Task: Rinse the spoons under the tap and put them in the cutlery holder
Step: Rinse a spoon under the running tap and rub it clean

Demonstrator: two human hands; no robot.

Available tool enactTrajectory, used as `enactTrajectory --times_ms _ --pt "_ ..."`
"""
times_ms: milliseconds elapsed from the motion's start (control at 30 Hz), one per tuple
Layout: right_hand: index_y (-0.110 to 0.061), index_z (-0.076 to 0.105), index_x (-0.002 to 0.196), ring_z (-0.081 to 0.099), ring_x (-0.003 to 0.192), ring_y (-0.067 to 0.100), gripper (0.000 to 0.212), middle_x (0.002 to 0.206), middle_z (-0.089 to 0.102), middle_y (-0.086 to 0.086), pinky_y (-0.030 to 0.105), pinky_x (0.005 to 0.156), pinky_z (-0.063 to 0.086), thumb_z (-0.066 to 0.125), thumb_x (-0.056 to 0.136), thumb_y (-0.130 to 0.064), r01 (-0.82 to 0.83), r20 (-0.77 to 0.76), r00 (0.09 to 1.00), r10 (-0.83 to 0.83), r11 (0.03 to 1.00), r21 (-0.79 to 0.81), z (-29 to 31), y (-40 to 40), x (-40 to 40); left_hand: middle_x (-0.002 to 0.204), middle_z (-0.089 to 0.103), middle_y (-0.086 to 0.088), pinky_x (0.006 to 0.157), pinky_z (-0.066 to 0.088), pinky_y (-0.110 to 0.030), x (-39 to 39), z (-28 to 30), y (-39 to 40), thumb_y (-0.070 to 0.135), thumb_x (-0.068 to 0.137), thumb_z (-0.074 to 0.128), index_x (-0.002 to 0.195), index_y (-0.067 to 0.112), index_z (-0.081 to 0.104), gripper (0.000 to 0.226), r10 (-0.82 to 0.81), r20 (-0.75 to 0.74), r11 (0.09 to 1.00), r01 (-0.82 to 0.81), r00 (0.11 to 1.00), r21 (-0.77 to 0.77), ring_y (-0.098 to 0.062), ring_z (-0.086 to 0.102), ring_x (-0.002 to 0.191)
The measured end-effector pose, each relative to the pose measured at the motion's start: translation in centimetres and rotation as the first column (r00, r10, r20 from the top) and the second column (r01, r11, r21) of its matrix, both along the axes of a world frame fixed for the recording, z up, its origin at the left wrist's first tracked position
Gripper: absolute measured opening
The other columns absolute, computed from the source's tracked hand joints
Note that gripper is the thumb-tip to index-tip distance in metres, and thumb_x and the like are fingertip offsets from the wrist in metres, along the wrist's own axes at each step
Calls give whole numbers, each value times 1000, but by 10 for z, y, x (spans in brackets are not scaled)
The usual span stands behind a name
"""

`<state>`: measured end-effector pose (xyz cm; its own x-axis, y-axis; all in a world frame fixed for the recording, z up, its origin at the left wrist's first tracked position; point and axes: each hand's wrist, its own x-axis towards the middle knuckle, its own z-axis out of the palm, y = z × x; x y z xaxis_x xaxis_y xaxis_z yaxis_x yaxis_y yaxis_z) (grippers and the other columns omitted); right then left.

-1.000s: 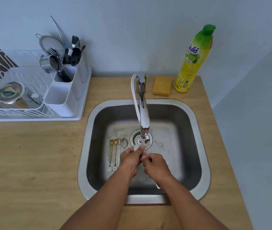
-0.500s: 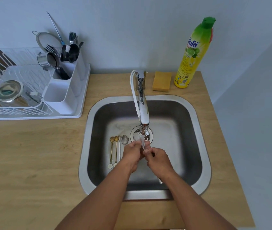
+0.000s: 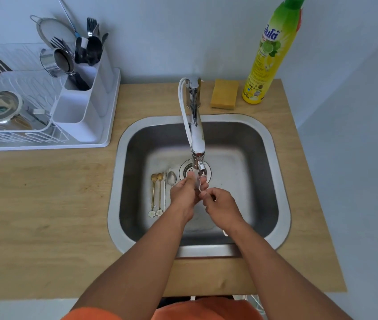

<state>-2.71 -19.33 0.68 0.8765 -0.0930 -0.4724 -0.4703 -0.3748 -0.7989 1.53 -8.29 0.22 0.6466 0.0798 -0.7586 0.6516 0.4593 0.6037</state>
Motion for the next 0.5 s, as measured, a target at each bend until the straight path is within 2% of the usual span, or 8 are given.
enactTrajectory --times_ms 100,167,233,333,433,500 --pt "-21 69 71 55 61 15 29 66 64 -8 35 66 49 60 99 -25 29 -13 999 -29 999 27 1 -1 0 93 79 -9 74 59 -36 0 3 -2 37 109 48 96 10 73 40 -11 -26 999 10 1000 -53 -20 75 78" --pt "-19 68 71 52 58 15 29 63 62 -7 35 63 45 61 99 -25 57 -36 998 -55 996 64 2 -2 -1 98 81 -8 71 60 -34 0 3 -1 35 111 45 100 7 72 41 -41 -50 997 37 998 -62 -18 77 82" --pt "-20 67 70 48 54 14 30 56 58 -10 34 61 42 61 99 -27 94 -65 994 -88 990 102 1 -2 -2 102 81 -7 71 61 -34 -1 4 2 29 110 48 104 7 71 33 -90 -50 994 86 995 -68 -17 76 85" --pt "-20 68 73 49 52 12 30 51 58 -11 34 62 43 62 100 -30 122 -70 991 -114 986 115 2 -1 -1 102 81 -5 82 62 -41 -3 3 0 22 105 60 103 9 72 18 -137 -35 990 135 990 -43 -20 75 90" --pt "-21 70 76 53 53 6 28 52 62 -16 31 63 44 63 101 -32 133 -53 990 -128 983 125 5 2 1 102 81 -5 79 61 -38 -7 5 -4 26 102 64 107 7 73 22 -149 -22 989 148 989 -22 -21 76 88" --pt "-22 72 79 62 61 6 26 64 71 -15 32 66 49 64 100 -33 123 -37 992 -119 986 111 7 1 2 104 81 -5 81 61 -38 -10 5 -7 30 103 62 107 5 74 28 -143 -1 990 143 990 -19 -22 76 89"
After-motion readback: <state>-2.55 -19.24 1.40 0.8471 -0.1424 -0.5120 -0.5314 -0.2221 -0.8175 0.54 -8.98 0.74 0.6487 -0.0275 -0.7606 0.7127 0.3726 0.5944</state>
